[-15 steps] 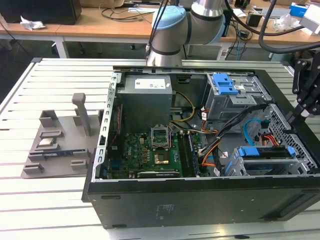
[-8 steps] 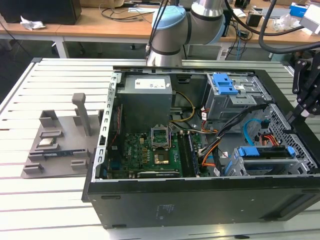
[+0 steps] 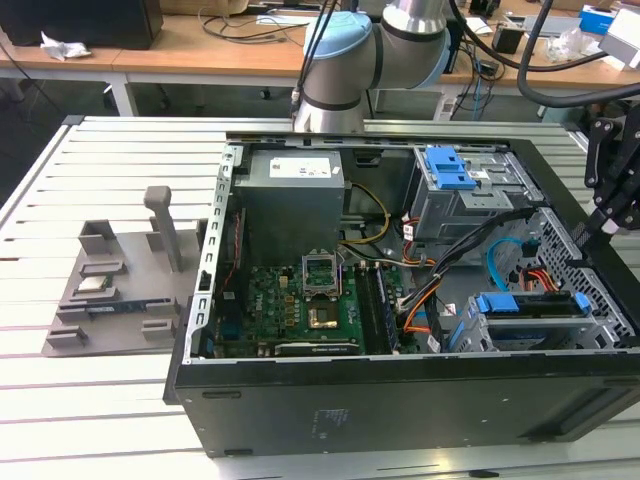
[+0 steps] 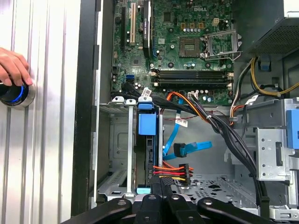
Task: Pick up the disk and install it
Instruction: 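Insert the second disk wire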
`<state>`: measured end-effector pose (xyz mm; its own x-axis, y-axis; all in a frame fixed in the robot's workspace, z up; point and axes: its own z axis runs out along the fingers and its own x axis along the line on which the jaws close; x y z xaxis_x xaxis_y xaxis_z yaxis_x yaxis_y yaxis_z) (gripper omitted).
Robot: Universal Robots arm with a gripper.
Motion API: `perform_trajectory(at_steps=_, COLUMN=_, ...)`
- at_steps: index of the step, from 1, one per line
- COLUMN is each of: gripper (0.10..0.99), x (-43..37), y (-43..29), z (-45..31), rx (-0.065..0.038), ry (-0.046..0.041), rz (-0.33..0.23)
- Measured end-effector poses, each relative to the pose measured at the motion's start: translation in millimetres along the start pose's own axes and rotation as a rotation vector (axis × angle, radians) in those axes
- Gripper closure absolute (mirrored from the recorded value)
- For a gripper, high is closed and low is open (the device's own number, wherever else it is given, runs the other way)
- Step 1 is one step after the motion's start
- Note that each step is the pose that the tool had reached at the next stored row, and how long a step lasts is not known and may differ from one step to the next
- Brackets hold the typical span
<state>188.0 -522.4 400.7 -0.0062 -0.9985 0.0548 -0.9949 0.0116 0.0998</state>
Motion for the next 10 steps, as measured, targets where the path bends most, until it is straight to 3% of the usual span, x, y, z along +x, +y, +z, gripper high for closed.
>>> perform_trajectory(at_steps=10, gripper=0.980, x=0.1, y=7.2, z=0.7, rx=0.000, ry=0.0000, rz=0.000)
